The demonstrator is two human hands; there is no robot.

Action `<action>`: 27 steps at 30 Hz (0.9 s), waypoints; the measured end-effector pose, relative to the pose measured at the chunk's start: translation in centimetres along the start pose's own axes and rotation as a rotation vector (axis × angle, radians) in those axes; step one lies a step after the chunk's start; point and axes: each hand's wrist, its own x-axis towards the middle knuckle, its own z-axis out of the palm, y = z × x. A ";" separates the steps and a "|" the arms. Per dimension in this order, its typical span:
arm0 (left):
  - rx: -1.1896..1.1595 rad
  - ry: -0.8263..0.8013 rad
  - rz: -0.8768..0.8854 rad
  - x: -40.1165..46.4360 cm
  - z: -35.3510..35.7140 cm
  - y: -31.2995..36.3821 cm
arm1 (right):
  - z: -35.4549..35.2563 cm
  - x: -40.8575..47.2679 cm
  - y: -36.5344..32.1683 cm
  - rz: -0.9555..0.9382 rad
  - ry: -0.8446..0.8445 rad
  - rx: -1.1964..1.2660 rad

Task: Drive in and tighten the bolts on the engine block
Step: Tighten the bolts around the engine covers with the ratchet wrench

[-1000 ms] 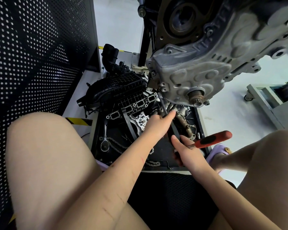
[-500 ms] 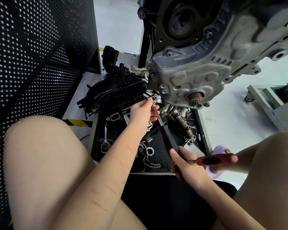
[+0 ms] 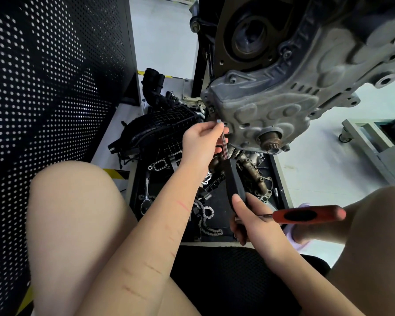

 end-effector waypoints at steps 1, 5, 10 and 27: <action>-0.011 0.000 0.000 0.0 0.1 0.2 | 0.1 0.1 -0.2 0.001 0.003 -0.003; -0.035 0.019 -0.027 0.2 0.4 0.4 | 0.4 0.4 -0.7 0.026 0.017 -0.018; -0.010 0.035 -0.037 0.3 0.4 0.0 | 0.3 0.4 -0.7 0.042 0.010 -0.015; 0.046 0.066 -0.216 0.9 1.6 -3.0 | -0.3 1.4 1.0 0.215 0.075 0.047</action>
